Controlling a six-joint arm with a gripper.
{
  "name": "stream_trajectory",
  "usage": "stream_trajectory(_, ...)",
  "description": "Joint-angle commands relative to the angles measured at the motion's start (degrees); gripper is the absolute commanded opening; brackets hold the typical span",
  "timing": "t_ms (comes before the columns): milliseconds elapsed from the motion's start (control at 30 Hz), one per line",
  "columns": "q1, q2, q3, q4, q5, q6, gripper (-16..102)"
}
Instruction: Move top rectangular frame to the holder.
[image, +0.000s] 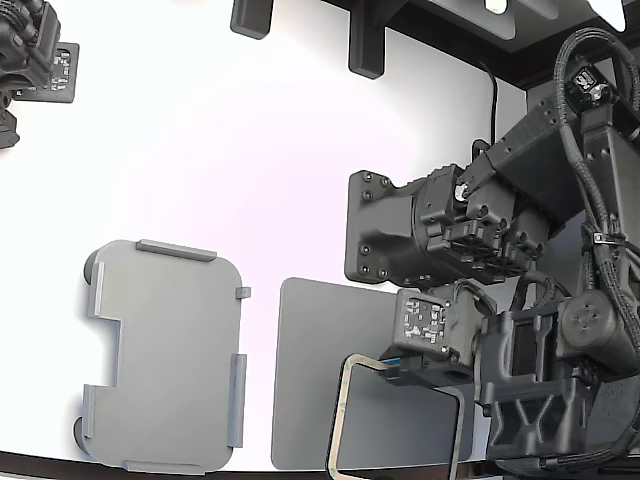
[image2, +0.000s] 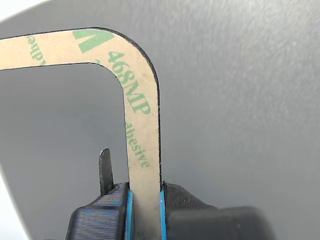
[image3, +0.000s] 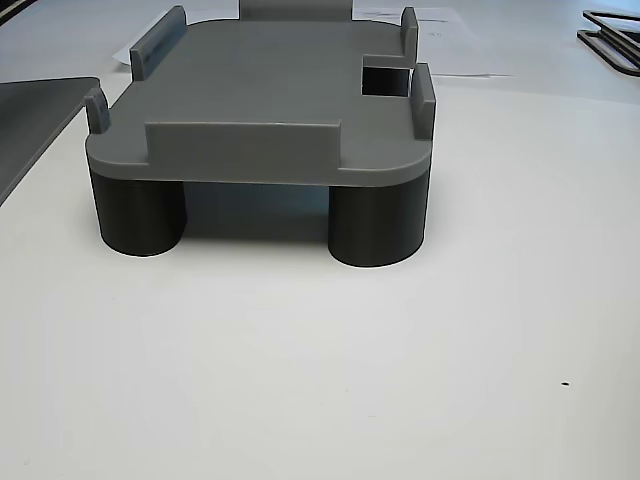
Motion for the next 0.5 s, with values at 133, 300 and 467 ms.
stream_trajectory(133,-8.79,0.18,-8.35,2.99,5.01,8.17,-10)
stream_trajectory(300,-16.44,-4.75,-10.46,0.09,10.37,14.15,-10)
stream_trajectory(467,-23.12,-14.41,-16.52,1.85,15.21,23.47,-11)
